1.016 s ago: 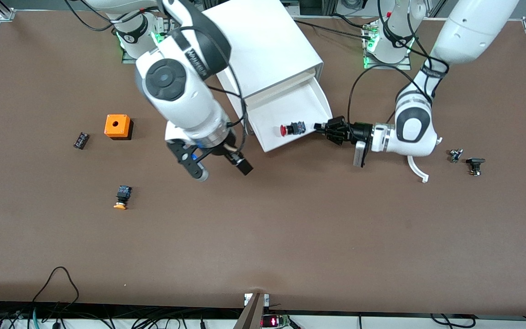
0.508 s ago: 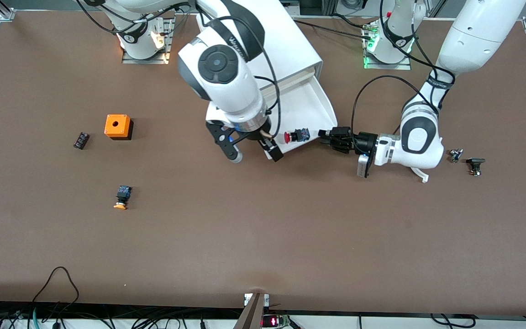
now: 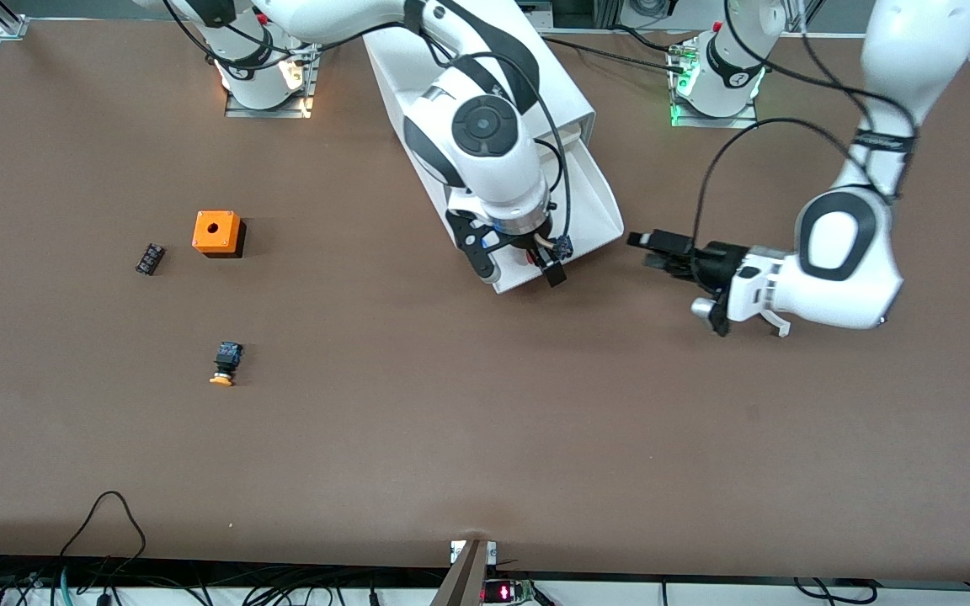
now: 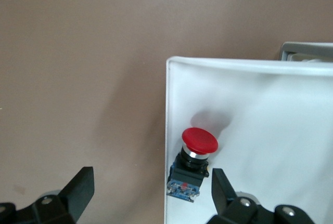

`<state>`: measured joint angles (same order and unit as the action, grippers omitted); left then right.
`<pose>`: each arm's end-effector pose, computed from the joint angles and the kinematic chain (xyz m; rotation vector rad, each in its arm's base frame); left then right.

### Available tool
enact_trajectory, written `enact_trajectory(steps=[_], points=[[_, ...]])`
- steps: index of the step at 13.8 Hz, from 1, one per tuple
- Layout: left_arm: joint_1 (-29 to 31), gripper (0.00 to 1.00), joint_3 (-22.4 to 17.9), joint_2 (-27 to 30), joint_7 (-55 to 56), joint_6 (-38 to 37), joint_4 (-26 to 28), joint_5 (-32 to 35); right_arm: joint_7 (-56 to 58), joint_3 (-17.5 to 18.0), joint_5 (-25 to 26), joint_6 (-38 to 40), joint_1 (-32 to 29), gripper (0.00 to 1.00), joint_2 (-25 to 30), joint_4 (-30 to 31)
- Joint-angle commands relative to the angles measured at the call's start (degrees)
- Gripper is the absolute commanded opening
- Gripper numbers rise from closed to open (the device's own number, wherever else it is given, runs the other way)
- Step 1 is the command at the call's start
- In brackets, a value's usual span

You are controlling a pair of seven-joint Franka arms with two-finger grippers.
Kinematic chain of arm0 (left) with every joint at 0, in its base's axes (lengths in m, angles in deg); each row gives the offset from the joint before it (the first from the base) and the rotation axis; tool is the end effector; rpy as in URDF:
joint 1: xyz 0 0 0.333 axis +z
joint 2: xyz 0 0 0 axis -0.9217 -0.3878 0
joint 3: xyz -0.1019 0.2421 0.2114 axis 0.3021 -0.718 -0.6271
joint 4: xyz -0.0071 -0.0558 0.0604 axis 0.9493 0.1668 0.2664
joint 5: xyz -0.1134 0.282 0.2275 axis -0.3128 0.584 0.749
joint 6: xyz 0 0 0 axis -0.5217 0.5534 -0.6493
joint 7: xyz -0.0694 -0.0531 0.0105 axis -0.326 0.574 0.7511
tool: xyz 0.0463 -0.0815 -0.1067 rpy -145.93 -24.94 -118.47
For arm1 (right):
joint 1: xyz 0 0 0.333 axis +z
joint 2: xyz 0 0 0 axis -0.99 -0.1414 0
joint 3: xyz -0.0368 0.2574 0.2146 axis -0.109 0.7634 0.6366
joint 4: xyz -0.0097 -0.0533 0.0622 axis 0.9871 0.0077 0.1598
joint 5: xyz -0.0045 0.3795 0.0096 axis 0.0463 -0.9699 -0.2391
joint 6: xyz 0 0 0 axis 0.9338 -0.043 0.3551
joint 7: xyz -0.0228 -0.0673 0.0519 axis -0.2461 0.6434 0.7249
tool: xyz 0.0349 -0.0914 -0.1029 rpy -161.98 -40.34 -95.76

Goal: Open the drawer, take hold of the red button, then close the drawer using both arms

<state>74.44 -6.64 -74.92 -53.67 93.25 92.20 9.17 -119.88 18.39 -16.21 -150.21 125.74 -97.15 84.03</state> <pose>0.5659 -0.1490 0.3367 2.1418 -0.2692 -0.4921 0.5238 0.5936 0.3686 -2.5156 1.5230 0.1691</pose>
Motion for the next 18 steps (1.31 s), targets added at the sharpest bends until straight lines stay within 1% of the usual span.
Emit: enact_trajectory(steps=[1, 2, 4, 6, 7, 8, 9, 10, 11, 12, 14, 16, 18], points=[[0.38, 1.0, -0.08, -0.5, 11.15, -8.76, -11.07, 9.95, -4.94, -1.07, 0.27, -1.46, 2.45, 1.0, -3.48, -2.7], [0.38, 1.0, -0.08, -0.5, 13.89, -11.84, -14.59, 13.11, -6.0, -1.33, 0.36, -2.52, 3.58, 1.0, -4.54, -2.7], [0.29, 1.0, 0.09, -0.41, 17.24, -15.46, -19.88, 21.71, -6.71, -3.52, 0.27, -3.49, 5.61, 1.0, -5.42, -2.61], [0.03, 1.0, 0.79, 1.07, 18.91, -15.65, -21.22, 28.84, -6.71, -3.71, 0.36, -3.5, 5.7, 0.99, -5.43, -2.7], [-0.58, 1.0, 0.97, 2.39, 20.05, -15.48, -21.31, 33.23, -6.71, -3.71, 0.27, -3.5, 5.7, 0.93, -5.43, -2.7], [-1.11, 1.0, 1.5, 3.09, 21.02, -15.39, -21.48, 37.36, -6.63, -3.79, 0.27, -3.5, 5.7, 0.69, -5.43, -2.7], [-1.98, 1.0, 1.94, 3.54, 21.12, -15.39, -22.0, 41.23, -6.54, -3.79, 0.27, -3.41, 5.7, 0.38, -5.43, -2.7], [-2.95, 1.0, 2.11, 3.72, 20.69, -15.56, -23.92, 45.79, -6.54, -3.79, 0.27, -3.5, 5.7, 0.09, -5.43, -2.7], [-3.83, 1.0, 2.2, 3.63, 20.25, -15.91, -25.42, 49.32, -6.54, -3.79, 0.27, -3.5, 5.7, 0.0, -5.43, -2.7], [-5.06, 1.0, 2.12, 3.54, 20.15, -15.74, -25.7, 52.22, -6.54, -3.88, 0.27, -3.5, 5.7, 0.0, -5.43, -2.7], [-5.59, 1.0, 2.12, 3.37, 19.8, -15.3, -25.79, 56.89, -6.54, -3.88, 0.27, -3.5, 5.7, 0.0, -5.34, -2.7], [-5.95, 1.0, 2.03, 3.19, 19.89, -14.86, -27.1, 57.18, -6.45, -3.88, 0.27, -3.32, 5.7, 0.0, -5.25, -2.61], [-6.03, 1.0, 1.85, 3.02, 21.9, -14.68, -27.19, 56.91, -6.36, -3.79, 0.27, -2.18, 5.7, 0.0, -4.81, -2.7]])
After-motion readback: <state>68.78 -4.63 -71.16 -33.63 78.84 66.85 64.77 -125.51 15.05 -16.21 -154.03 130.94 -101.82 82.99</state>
